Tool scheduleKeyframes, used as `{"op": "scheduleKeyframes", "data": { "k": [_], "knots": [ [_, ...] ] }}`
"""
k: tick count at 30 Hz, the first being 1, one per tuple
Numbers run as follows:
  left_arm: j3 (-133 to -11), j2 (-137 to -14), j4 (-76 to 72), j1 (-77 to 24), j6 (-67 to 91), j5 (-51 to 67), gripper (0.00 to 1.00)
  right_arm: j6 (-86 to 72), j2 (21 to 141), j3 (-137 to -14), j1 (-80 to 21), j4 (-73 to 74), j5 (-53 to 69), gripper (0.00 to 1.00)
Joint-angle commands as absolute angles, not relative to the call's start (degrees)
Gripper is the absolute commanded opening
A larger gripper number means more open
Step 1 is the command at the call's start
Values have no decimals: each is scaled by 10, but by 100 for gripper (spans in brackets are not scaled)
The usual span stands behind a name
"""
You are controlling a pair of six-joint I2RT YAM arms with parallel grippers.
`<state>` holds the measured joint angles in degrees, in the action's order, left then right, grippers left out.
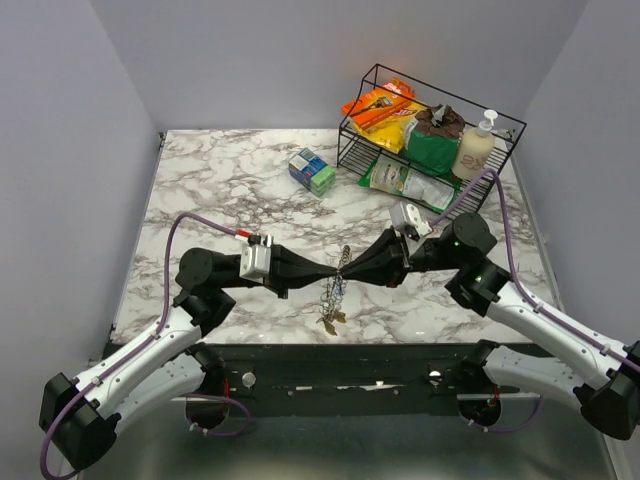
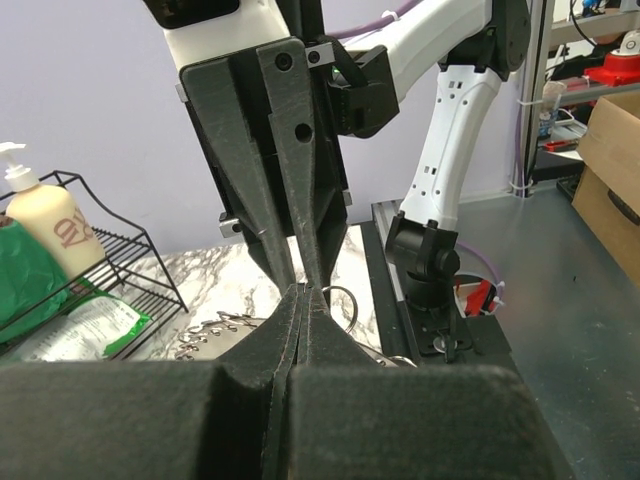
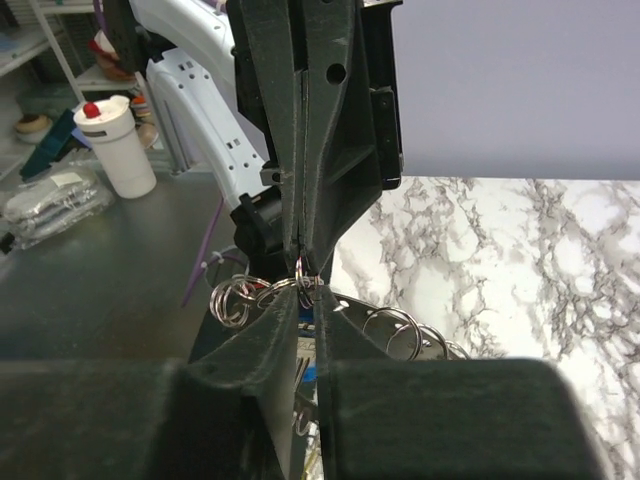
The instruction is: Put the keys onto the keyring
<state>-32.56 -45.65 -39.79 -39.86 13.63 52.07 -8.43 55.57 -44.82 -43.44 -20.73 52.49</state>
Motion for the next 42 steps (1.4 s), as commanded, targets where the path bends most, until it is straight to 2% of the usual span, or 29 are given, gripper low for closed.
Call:
{"op": "scheduleKeyframes", "data": {
  "k": [1,4,12,17,18,22,23,35,42],
  "knots": [
    [-343,-452,-424,-401,142,520,0,-91,569,-458,-436,-216,529,9],
    [-346,-454,-419,-401,141,523,0,-91,574,-466,-436,-205,527,1],
    [-354,-443,-369,-400,118,518,0,-44,579,-490,-436,-145,523,1],
    [-381,-434,-278,-401,78,497,1,-18,591,-511,-436,-109,540,1],
    [-386,-432,-266,-401,74,494,5,-11,595,-515,-436,-99,544,1],
    [-416,-432,-194,-401,41,484,43,19,593,-526,-436,-53,537,1],
    [-431,-433,-154,-400,26,481,45,34,592,-529,-436,-42,534,1],
    [-578,-482,190,-400,-126,447,51,128,610,-592,-436,135,491,1],
    [-626,-540,295,-400,-150,434,55,145,627,-617,-436,197,447,1]
  ]
}}
